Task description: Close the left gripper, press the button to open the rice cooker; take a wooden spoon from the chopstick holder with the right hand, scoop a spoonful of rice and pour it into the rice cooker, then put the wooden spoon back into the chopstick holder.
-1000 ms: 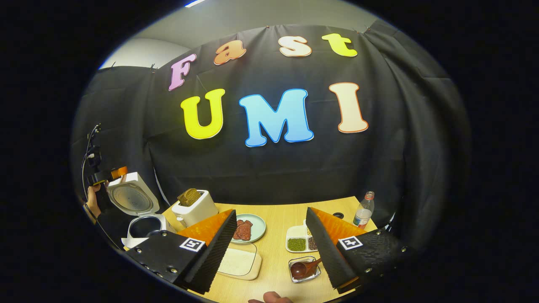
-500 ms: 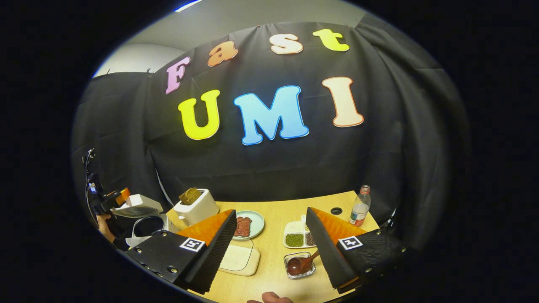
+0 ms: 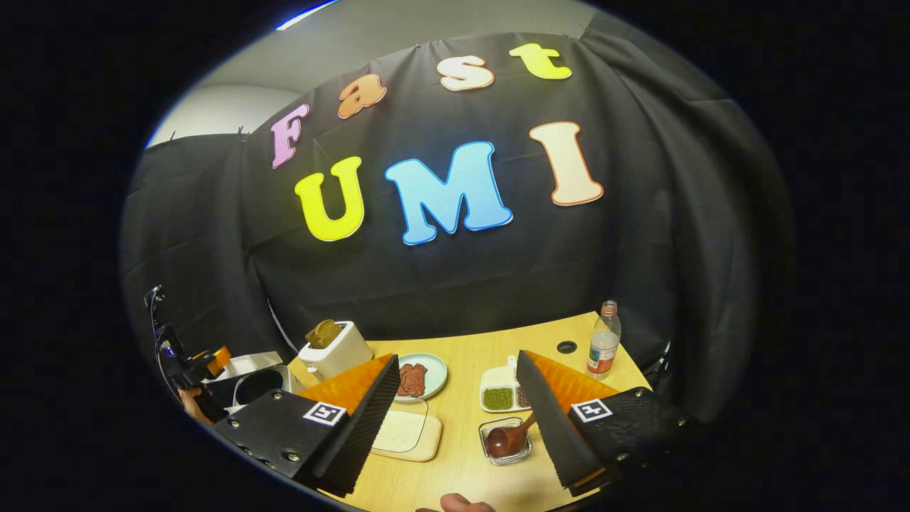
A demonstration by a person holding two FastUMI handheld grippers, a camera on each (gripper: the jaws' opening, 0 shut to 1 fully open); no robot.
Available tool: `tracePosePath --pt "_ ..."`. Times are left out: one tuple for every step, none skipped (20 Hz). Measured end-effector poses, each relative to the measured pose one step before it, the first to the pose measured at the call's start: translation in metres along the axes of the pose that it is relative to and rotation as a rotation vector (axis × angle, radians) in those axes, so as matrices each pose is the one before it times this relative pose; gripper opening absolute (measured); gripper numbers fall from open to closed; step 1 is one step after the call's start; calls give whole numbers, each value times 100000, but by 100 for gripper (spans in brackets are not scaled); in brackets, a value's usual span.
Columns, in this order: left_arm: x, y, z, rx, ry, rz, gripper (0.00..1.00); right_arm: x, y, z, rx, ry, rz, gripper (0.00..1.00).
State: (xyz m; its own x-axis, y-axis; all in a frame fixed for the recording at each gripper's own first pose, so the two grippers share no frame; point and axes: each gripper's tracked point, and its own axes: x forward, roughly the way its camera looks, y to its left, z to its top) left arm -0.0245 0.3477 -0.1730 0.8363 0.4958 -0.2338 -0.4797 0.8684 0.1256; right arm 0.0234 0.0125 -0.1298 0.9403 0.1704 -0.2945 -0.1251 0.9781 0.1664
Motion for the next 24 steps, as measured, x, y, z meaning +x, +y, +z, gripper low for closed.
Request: tracePosePath --pt "-238 148 -238 -1123 11 702 92 -96 239 -15 108 92 558 100" --pt "-237 196 -83 -1005 -108 720 99 -77 186 -16 -405 -36 252 100" --pt "-129 -130 -366 -485 417 37 99 -52 -37 -27 -812 -149 6 100" --pt "-50 -166 -533 365 921 -79 99 -110 -89 9 -876 -81 -315 100" --pt "-49 -28 -463 542 495 201 92 -129 -109 -63 -572 19 -334 100" --pt "-204 135 -326 493 485 801 96 -42 -169 -78 -52 41 -399 99" --pt "-128 -6 -299 -163 223 349 100 11 -160 -56 505 118 -535 100" --pt "-107 -80 -402 -784 814 -264 100 7 -151 30 905 135 -271 99" --pt "-233 -40 -514 -380 969 -469 97 -29 -7 16 844 83 -101 99" --pt "-104 -44 -470 -71 1033 -407 97 145 -21 -4 511 251 -148 100" --pt "-57 -74 -438 22 886 -182 100 -13 6 -105 169 161 13 99" --pt "-97 9 -290 233 632 16 100 22 62 16 -23 110 20 99" --pt "49 -22 -313 489 454 131 100 54 186 -138 -69 48 336 99" --pt "3 -20 -222 542 319 117 100 135 180 -18 -316 116 254 100" --pt "-67 -58 -349 381 476 0 100 60 182 -56 -462 144 319 99" --pt "104 -119 -351 279 577 -65 100 8 139 -49 -500 109 255 99" --pt "-63 3 -388 236 971 -82 97 72 118 -16 -500 24 182 99" --pt "-57 14 -570 523 1286 -109 97 74 -32 10 -271 98 37 99" --pt "20 -45 -661 318 1774 -136 100 36 12 -102 69 158 -11 99" --pt "55 -20 -776 -122 2264 -158 97 18 -32 -8 350 152 48 100" --pt "31 -72 -793 -171 2559 -88 97 -50 -35 -11 362 157 -95 100" --pt "144 -85 -712 68 2093 13 97 39 -65 13 233 56 -38 100" --pt "26 -7 -587 652 1543 299 97 28 -64 -142 101 223 -161 100" --pt "50 4 -157 715 1741 314 100 53 -79 7 -103 254 -136 100"
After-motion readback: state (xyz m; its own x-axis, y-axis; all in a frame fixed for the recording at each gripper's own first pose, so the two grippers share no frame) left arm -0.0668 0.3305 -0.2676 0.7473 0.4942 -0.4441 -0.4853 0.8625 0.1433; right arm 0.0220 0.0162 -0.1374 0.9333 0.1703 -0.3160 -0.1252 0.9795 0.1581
